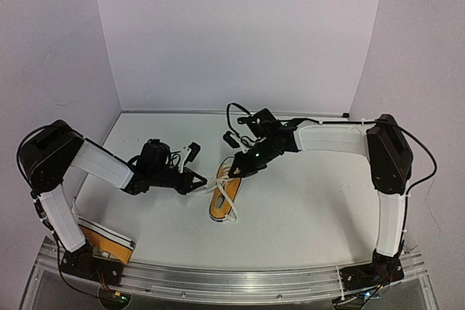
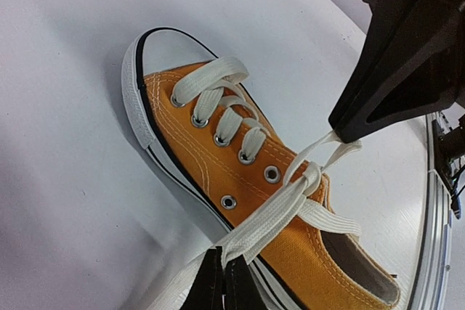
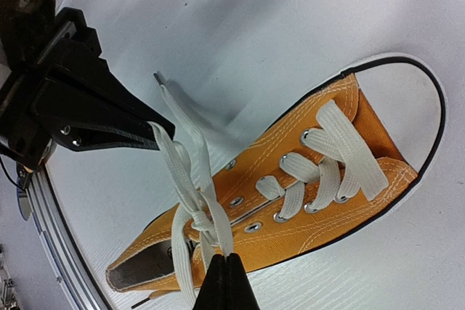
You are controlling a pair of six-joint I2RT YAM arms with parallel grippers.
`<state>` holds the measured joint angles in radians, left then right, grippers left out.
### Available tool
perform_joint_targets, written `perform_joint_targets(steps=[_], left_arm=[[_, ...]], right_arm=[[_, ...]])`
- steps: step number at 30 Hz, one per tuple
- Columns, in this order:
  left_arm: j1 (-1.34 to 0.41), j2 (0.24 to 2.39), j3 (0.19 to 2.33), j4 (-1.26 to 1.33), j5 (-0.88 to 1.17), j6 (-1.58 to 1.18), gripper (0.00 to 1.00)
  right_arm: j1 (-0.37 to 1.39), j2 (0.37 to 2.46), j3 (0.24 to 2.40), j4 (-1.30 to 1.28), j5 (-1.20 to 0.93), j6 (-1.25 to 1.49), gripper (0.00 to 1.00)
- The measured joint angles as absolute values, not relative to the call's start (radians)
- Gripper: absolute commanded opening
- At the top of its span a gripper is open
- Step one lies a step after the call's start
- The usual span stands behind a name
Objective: Tie the shoes
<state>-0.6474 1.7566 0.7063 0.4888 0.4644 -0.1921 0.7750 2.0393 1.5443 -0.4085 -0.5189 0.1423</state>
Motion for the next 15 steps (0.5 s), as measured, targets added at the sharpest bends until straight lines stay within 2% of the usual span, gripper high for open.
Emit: perform_joint_targets(steps=[2, 8, 15], left_arm=[[-0.649, 1.739, 0.698, 0.486, 0.453, -0.172, 0.26], [-0.661, 1.579, 0.637, 0.486, 0.399, -0.078, 0.40], [-0.788, 1.416, 0.593, 0.481, 0.281, 0.201, 0.41]], right_arm=[[0.775, 2.035, 1.541, -0.393, -0.527, 0.151, 0.00], [0.775, 2.032, 1.541, -0.353, -0.546, 0.169, 0.00], [0.769, 2.032, 1.535, -0.329, -0.562, 0.193, 0.00]])
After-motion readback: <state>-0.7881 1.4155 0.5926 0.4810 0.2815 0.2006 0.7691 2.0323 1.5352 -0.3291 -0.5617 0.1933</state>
